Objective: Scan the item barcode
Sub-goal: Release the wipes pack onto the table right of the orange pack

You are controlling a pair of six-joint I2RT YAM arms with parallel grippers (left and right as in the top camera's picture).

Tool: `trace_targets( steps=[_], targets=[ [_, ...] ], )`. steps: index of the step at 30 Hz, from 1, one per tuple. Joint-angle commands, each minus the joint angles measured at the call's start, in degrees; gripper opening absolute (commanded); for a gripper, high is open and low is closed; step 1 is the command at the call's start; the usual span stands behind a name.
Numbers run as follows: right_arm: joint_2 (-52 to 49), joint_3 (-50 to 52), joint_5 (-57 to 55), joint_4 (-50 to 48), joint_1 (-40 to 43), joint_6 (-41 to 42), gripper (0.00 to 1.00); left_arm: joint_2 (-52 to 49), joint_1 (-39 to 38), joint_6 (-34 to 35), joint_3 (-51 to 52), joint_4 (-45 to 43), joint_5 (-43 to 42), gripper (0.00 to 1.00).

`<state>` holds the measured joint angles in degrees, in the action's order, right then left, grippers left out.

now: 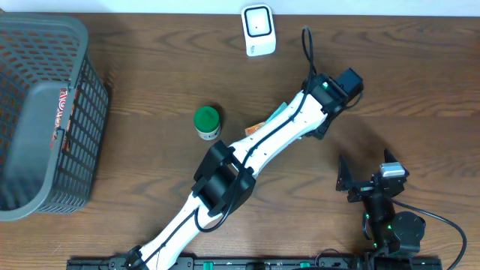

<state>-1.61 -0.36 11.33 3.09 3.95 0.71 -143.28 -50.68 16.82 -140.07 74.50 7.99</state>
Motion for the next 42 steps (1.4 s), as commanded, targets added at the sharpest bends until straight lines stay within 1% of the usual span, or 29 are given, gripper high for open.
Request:
trace_targets(
  steps=[1, 4, 8, 15, 16, 17, 19, 20, 21, 23, 24, 29, 34, 37, 40, 42],
  targets=[
    [0.1, 0.0, 0.3, 0.2, -0.3, 0.5, 0.99, 2.0, -0.3, -4.0, 0.2, 0.0, 0.3, 0.07],
    [0.1, 0.0, 0.3, 0.2, -0.3, 0.5, 0.99, 2.0, -0.5, -4.4, 0.2, 0.0, -0.5, 0.07],
    [0.1, 0.0, 0.3, 0.2, -0.3, 0.5, 0.99, 2.0, -1.0, -6.8, 0.4, 0.0, -5.5, 0.07],
    [0.1, 0.0, 0.3, 0.2, -0.3, 0.5, 0.99, 2.0, -1.0, -7.0, 0.5, 0.3, -5.4, 0.07],
    [0.1, 0.0, 0.3, 0.2, -0.3, 0.5, 0.99, 2.0, -0.9, -7.0, 0.5, 0.4, -5.4, 0.09],
    [0.1, 0.0, 0.3, 0.2, -0.3, 0.5, 0.99, 2.0, -0.8, -7.0, 0.5, 0.5, -5.4, 0.23],
    [0.1, 0.0, 0.3, 0.2, -0.3, 0.5, 0.99, 2.3, -0.6, -7.0, 0.4, 0.6, -5.2, 0.43],
    [0.1, 0.0, 0.3, 0.2, -0.3, 0.5, 0.99, 2.6, -0.5, -7.0, 0.4, 0.6, -4.6, 0.56],
    [0.1, 0.0, 0.3, 0.2, -0.3, 0.5, 0.99, 3.0, -0.4, -7.0, 0.4, 0.6, -3.5, 0.65],
    [0.1, 0.0, 0.3, 0.2, -0.3, 0.5, 0.99, 4.2, 0.0, -7.0, 0.4, 0.6, -0.4, 0.79],
    [0.1, 0.0, 0.3, 0.2, -0.3, 0.5, 0.99, 5.1, 0.2, -7.0, 0.4, 0.7, 0.9, 0.81],
    [0.1, 0.0, 0.3, 0.2, -0.3, 0.5, 0.99, 12.8, 1.8, -7.0, 0.4, 0.9, 6.1, 0.85],
    [0.1, 0.0, 0.3, 0.2, -0.3, 0.5, 0.99, 26.1, 6.6, -7.0, 0.4, 0.6, 14.5, 0.88],
    [0.1, 0.0, 0.3, 0.2, -0.3, 0.5, 0.99, 33.7, 11.9, -6.9, 0.4, -0.1, 17.5, 0.91],
    [0.1, 0.0, 0.3, 0.2, -0.3, 0.5, 0.99, 40.2, 20.8, -5.2, 0.4, -0.3, 17.7, 0.92],
    [0.1, 0.0, 0.3, 0.2, -0.3, 0.5, 0.99, 43.4, 28.5, -1.5, 0.4, 0.2, 17.6, 0.92]
  ],
)
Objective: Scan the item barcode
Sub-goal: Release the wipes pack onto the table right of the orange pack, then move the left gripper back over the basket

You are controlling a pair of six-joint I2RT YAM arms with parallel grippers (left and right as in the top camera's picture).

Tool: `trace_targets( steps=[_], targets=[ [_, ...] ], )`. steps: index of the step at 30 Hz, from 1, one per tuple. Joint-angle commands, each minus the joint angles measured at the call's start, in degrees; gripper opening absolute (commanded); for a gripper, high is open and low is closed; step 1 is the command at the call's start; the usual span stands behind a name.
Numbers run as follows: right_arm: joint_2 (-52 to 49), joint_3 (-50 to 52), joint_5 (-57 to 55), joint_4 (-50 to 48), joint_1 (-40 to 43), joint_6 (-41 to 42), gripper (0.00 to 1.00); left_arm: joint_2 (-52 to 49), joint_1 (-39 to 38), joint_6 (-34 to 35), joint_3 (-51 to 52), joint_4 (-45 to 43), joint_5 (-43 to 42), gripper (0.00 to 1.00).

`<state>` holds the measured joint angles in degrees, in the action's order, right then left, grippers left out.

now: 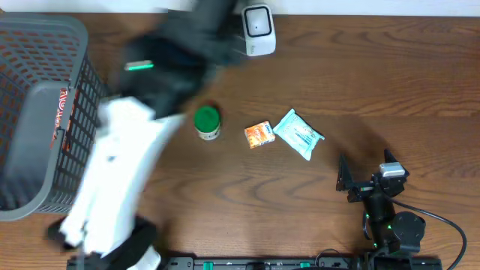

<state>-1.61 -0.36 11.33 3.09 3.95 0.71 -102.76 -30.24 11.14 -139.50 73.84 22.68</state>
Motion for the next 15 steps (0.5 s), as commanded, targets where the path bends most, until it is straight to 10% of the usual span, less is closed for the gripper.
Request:
trace_targets(
  steps=[1, 6, 15],
  targets=[
    [0.1, 0.0, 0.3, 0.2, -0.3, 0.5, 0.99, 4.3, 14.0, 7.9, -0.2, 1.6, 2.9, 0.92],
    [0.1, 0.0, 0.3, 0.2, -0.3, 0.5, 0.99, 5.6, 33.5, 17.9, -0.2, 7.7, 2.3, 0.98],
    [0.1, 0.0, 0.3, 0.2, -0.3, 0.5, 0.99, -0.2, 50.2, 4.1, -0.2, 16.2, -4.2, 0.98]
  ],
)
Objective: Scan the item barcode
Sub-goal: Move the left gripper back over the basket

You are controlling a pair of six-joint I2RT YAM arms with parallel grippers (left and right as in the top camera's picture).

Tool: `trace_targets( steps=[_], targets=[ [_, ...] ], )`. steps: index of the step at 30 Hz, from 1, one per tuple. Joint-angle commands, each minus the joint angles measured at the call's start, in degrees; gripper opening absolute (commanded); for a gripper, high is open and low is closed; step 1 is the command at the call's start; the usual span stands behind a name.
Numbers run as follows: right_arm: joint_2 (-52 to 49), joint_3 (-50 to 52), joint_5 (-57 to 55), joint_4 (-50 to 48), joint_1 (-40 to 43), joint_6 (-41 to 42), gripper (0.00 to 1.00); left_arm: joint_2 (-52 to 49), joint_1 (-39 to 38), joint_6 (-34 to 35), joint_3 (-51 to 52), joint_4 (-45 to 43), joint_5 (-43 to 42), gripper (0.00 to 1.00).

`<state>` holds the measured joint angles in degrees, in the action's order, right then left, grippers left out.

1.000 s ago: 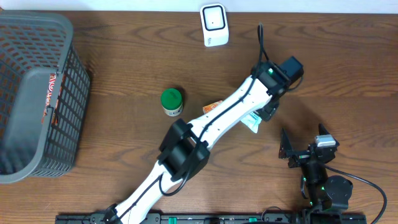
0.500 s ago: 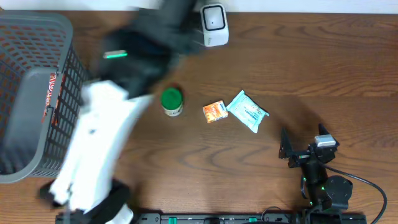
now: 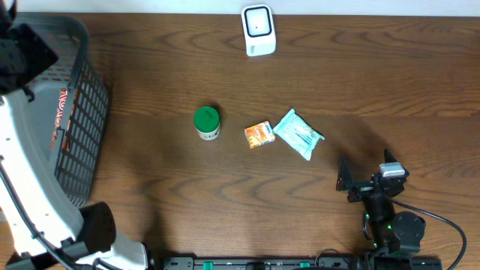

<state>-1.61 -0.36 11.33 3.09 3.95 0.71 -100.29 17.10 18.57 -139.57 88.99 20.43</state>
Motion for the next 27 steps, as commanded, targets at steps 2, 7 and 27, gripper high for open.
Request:
trace_targets(
  steps=[2, 7, 27],
  targets=[
    [0.1, 0.0, 0.3, 0.2, -0.3, 0.5, 0.99, -4.3, 4.3, -3.4, 0.3, 1.0, -1.9, 0.98],
    [0.1, 0.0, 0.3, 0.2, -0.3, 0.5, 0.99, -10.5, 6.7, -8.7, 0.7, 0.5, -2.0, 0.98],
    [0.1, 0.0, 0.3, 0.2, -0.3, 0.5, 0.99, -38.7, 11.0, -20.3, 0.7, -1.3, -11.0, 0.98]
  ],
)
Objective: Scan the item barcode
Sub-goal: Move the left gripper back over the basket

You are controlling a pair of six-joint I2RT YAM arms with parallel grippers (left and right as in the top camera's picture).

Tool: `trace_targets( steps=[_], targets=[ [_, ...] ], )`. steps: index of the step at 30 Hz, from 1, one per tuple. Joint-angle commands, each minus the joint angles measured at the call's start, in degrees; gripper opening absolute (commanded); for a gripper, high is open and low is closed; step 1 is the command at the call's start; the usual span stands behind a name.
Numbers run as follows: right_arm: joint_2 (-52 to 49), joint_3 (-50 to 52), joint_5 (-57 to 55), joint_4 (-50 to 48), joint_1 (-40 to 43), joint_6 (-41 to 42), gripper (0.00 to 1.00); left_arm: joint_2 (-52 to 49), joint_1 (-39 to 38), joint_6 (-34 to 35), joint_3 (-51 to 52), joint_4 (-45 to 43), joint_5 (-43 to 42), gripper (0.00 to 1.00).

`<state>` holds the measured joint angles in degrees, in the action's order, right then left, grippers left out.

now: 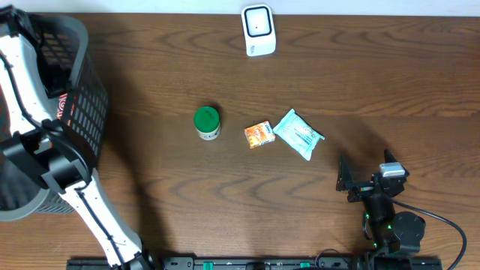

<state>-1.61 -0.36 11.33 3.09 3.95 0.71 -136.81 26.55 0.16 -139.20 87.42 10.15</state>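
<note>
The white barcode scanner (257, 30) stands at the table's far edge. In mid-table lie a green-capped jar (207, 122), a small orange packet (259, 134) and a pale teal packet (298, 134). My left arm (26, 82) rises from the near left and reaches over the grey basket (82, 112). Its gripper end sits dark inside the basket's far part, and its fingers are not discernible. My right gripper (345, 178) rests at the near right, fingers spread, holding nothing.
A red-printed item (64, 105) lies inside the basket, beside the left arm. The left arm's elbow (49, 161) hangs over the basket's near side. The right arm's base and cable sit at the near right corner.
The left arm has shifted further into view over the basket, its end now lower in the basket's far part. Jar, packets, scanner and right arm are unmoved.
At first the left arm stretched across the table over the two packets, its gripper right of centre. Then it showed as a blur over the far left, with the packets uncovered. After that it was at the left edge above the basket, and now reaches into it.
</note>
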Motion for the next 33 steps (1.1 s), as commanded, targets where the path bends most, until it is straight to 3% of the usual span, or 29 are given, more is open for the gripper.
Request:
trace_targets(
  steps=[1, 10, 15, 22, 33],
  targets=[
    [0.1, 0.0, 0.3, 0.2, -0.3, 0.5, 0.99, -3.0, 2.0, -2.1, 0.3, 0.2, -0.7, 0.98],
    [0.1, 0.0, 0.3, 0.2, -0.3, 0.5, 0.99, -5.9, 4.0, -5.4, 0.3, -3.7, -0.8, 0.98],
    [0.1, 0.0, 0.3, 0.2, -0.3, 0.5, 0.99, -5.8, 4.0, -13.2, 0.3, -4.3, -11.3, 0.99],
    [0.1, 0.0, 0.3, 0.2, -0.3, 0.5, 0.99, -5.0, 4.0, -14.9, 0.0, -4.0, -12.3, 0.99],
    [0.1, 0.0, 0.3, 0.2, -0.3, 0.5, 0.99, 9.6, 3.9, -14.6, -1.7, -4.4, -12.3, 0.99]
  ],
)
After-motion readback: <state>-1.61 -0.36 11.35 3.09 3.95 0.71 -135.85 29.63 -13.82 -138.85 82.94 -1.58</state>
